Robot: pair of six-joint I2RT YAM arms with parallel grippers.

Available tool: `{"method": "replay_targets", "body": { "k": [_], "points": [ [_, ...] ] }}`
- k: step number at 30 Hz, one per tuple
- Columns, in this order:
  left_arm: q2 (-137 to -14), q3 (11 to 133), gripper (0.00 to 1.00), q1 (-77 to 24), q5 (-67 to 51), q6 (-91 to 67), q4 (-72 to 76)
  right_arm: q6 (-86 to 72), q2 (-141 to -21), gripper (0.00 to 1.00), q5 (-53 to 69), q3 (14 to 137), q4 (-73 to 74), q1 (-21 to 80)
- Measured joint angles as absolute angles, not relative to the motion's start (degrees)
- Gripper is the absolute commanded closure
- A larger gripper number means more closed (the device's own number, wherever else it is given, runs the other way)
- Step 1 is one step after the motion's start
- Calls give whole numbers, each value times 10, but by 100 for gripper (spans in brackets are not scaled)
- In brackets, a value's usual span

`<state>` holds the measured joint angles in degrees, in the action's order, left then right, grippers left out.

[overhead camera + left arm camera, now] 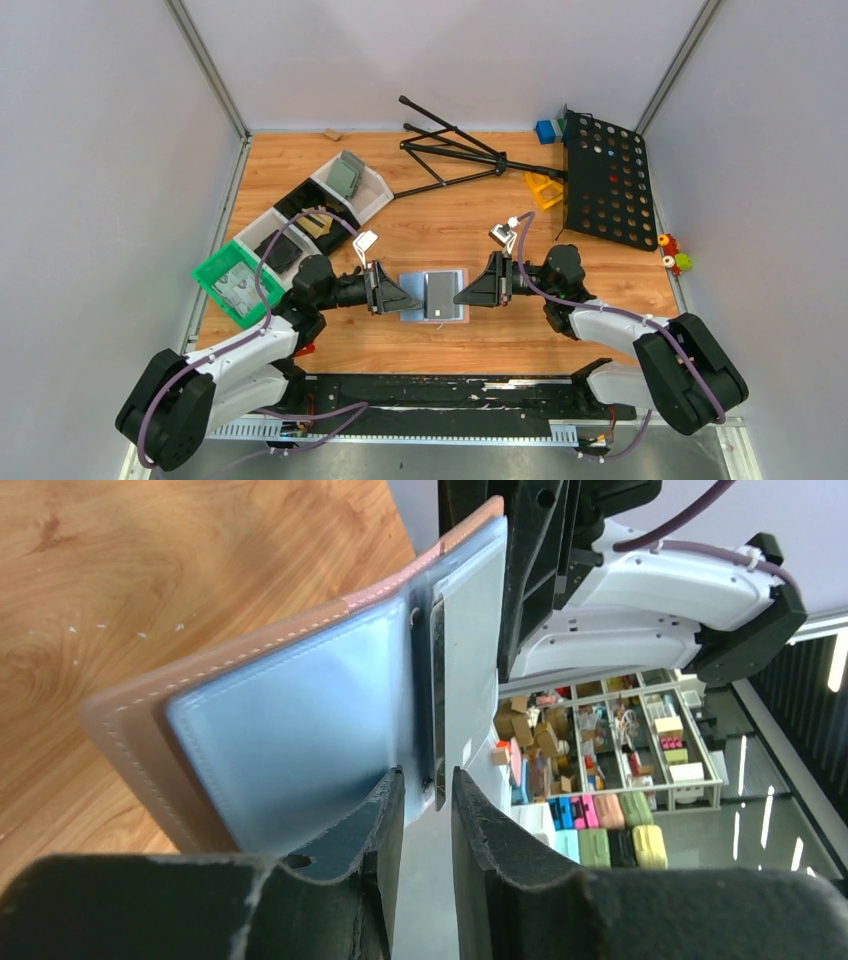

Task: Take the credit cards out of the card holder
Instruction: Remove the credit card from the card holder.

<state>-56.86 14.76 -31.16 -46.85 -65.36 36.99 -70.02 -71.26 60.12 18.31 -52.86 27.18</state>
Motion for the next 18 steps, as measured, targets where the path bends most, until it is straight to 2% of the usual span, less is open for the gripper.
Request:
{"method": "replay_targets", "body": {
  "k": [6,10,15,18],
  "points": [
    [-581,167,71,-335,-460,-641,352,-705,-713,100,601,183,-531,274],
    [-597,171,88,-337,-461,-650,372,-709,-718,100,601,183,-540,277],
    [-610,171,89,-338,-463,-671,420,-714,-721,100,601,182,-548,278],
    [-616,171,100,-338,-467,-678,441,-717,-721,100,601,182,-555,278]
  ]
}}
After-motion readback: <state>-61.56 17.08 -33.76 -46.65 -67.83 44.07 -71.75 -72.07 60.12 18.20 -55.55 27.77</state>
